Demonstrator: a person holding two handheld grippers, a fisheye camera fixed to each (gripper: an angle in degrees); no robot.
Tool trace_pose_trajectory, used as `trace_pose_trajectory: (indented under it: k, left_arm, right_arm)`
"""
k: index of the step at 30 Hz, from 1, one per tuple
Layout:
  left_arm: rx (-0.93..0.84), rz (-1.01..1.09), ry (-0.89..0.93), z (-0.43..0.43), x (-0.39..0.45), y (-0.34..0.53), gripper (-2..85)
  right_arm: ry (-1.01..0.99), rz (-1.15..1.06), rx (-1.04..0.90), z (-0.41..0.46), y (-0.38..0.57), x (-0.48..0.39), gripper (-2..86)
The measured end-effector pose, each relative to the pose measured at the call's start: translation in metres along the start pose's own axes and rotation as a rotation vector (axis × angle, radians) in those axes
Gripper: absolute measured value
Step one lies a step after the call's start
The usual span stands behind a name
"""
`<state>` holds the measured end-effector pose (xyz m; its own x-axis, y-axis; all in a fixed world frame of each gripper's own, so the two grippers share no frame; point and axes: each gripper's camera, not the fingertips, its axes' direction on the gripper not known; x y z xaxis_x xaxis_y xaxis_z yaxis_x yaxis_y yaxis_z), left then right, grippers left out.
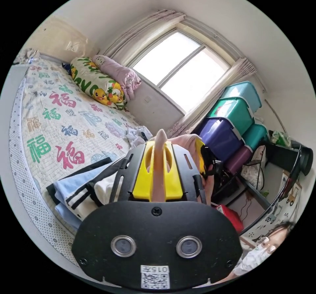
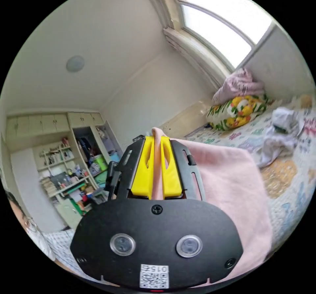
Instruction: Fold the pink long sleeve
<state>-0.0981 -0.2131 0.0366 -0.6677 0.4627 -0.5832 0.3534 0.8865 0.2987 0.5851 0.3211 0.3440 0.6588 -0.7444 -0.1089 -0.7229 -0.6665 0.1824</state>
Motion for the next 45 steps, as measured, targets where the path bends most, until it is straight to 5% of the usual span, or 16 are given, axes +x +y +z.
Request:
trace_pose_trajectory:
  k: [8, 13, 19, 25, 30, 35, 39, 45]
  left_arm:
    - [0.233, 0.107, 0.137, -0.162, 0.086, 0.077, 2.5]
    - [0.376, 0.263, 0.032, -0.346, 0.155, 0.146, 2.5]
    - [0.603, 0.287, -0.123, -0.554, 0.188, 0.25, 2.6]
    - [0.717, 0.276, -0.272, -0.671, 0.181, 0.342, 2.7]
    - [0.735, 0.116, -0.414, -0.682, 0.086, 0.388, 3.5]
    - [0.626, -0.201, -0.722, -0.629, -0.065, 0.427, 6.1]
    - [0.577, -0.152, -0.654, -0.589, -0.101, 0.462, 6.2]
    - [0.27, 0.247, -0.7, -0.484, -0.011, 0.457, 8.6]
  right_arm:
    - [0.194, -0.228, 0.231, -0.171, -0.041, -0.163, 3.7]
    - [0.173, -0.186, 0.296, -0.221, -0.021, -0.213, 3.4]
    - [-0.129, -0.044, 0.174, -0.174, 0.036, -0.209, 3.3]
    - [-0.296, -0.057, 0.039, -0.047, 0.093, -0.241, 3.2]
    - [-0.177, -0.057, -0.104, 0.101, 0.145, -0.231, 3.5]
    - [0.277, -0.076, -0.477, 0.29, 0.232, -0.176, 3.1]
    - [0.117, -0.161, -0.38, 0.308, 0.302, -0.165, 0.1]
    - [-0.207, -0.612, -0.524, 0.288, 0.401, -0.203, -0.8]
